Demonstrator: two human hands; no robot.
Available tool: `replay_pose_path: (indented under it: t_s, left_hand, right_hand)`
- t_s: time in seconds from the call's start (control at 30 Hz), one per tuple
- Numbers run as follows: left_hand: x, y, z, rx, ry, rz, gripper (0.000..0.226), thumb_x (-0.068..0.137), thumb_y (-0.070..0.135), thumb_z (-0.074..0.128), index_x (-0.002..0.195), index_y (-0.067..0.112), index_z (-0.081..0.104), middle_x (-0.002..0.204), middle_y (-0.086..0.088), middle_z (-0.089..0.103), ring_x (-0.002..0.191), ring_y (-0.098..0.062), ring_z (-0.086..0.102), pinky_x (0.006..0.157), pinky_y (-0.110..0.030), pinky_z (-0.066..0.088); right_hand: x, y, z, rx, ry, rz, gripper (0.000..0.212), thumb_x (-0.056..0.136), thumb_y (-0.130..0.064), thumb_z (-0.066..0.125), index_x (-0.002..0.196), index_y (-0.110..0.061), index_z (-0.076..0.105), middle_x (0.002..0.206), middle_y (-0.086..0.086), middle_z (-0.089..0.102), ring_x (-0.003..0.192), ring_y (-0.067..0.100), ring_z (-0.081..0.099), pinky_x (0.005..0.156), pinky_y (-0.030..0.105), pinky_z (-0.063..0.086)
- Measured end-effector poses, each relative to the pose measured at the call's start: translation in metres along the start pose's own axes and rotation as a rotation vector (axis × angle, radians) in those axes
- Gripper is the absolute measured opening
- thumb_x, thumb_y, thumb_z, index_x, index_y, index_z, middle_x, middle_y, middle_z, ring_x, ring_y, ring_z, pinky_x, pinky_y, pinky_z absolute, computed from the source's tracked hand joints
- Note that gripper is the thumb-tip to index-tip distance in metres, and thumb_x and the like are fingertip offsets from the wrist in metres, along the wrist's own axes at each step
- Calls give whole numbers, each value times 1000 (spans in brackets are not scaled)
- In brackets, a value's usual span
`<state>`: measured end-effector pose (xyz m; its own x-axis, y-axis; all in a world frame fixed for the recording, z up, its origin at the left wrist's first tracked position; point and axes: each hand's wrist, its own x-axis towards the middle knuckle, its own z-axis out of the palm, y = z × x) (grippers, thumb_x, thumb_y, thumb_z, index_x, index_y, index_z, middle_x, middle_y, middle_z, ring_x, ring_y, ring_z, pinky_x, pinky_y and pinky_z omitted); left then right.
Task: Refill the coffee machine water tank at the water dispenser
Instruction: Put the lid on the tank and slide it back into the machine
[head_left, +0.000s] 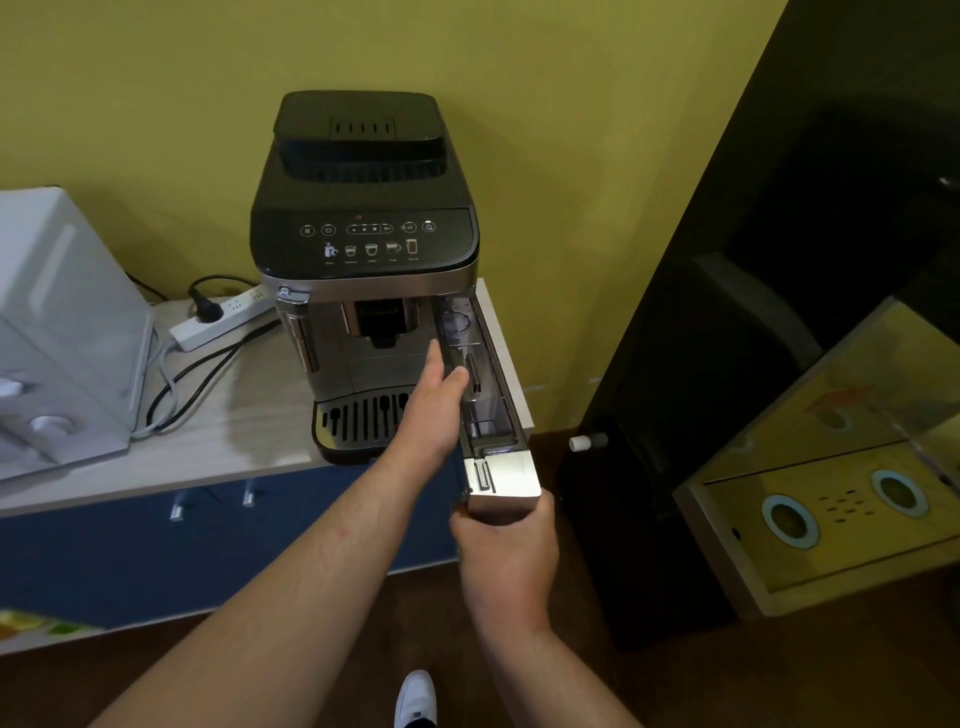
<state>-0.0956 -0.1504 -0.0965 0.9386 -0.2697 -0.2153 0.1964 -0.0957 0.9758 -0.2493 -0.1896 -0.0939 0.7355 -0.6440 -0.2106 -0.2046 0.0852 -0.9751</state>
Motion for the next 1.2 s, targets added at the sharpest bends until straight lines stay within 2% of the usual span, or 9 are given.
replay_pose_path:
  t_s: [0.13, 0.3, 0.43, 0.57, 0.7, 0.97, 1.1, 1.2]
  left_hand:
    - [9, 2, -3, -12, -13, 2, 75, 77, 59, 46, 148, 48, 28, 158, 2, 38, 143, -25, 39, 116, -55, 32]
    - [16, 1, -7, 8, -35, 9, 71, 79, 55, 47, 147, 49, 29, 156, 4, 41, 140, -23, 42, 114, -53, 35]
    - [25, 2, -9, -1, -23, 8, 75, 75, 55, 47, 148, 44, 31, 154, 0, 44, 137, -25, 46, 111, -52, 40]
    - [28, -1, -3, -1, -17, 33, 78, 74, 52, 47, 149, 37, 32, 152, -4, 46, 135, -27, 48, 111, -53, 39]
    - [34, -3, -1, -12, 0, 18, 79, 71, 53, 46, 148, 39, 34, 154, -3, 44, 137, -26, 46, 113, -53, 37]
    - [42, -7, 3, 3, 10, 2, 73, 73, 56, 45, 144, 50, 32, 157, 1, 39, 141, -25, 41, 114, -54, 34]
    - [44, -7, 1, 20, 18, -3, 71, 73, 57, 44, 143, 50, 33, 157, 0, 40, 140, -27, 42, 113, -56, 35]
    - [47, -5, -2, 44, 24, 1, 72, 73, 57, 44, 144, 46, 35, 155, -3, 42, 139, -30, 44, 112, -57, 36]
  right_hand:
    - [2, -5, 2, 5, 0, 0, 55, 67, -3, 82, 106, -26, 52, 99, -10, 62, 94, 5, 62, 71, 17, 55]
    - [2, -8, 9, 21, -4, 4, 54, 66, -5, 83, 103, -28, 51, 97, -12, 61, 90, 2, 61, 59, 7, 51]
    - [3, -11, 9, 22, -40, -19, 55, 68, -10, 84, 102, -34, 47, 96, -17, 59, 85, -6, 56, 57, 1, 46]
    - [10, -14, 2, 13, -54, -8, 56, 67, -6, 83, 97, -37, 46, 92, -18, 58, 81, -6, 56, 53, 2, 45]
    - [16, -16, -2, -9, -66, -5, 56, 67, -6, 82, 105, -31, 49, 94, -18, 58, 83, -8, 55, 52, -1, 42]
    - [27, -13, -5, -60, -79, 6, 55, 68, -9, 82, 107, -29, 50, 98, -14, 61, 86, -4, 57, 61, 8, 47]
    - [31, -11, -1, -59, -84, 5, 56, 69, -9, 82, 104, -34, 47, 93, -19, 58, 82, -6, 56, 58, 6, 45]
    - [34, -8, 3, -63, -79, 13, 56, 68, -8, 82, 100, -36, 46, 95, -16, 60, 87, -3, 59, 62, 10, 49]
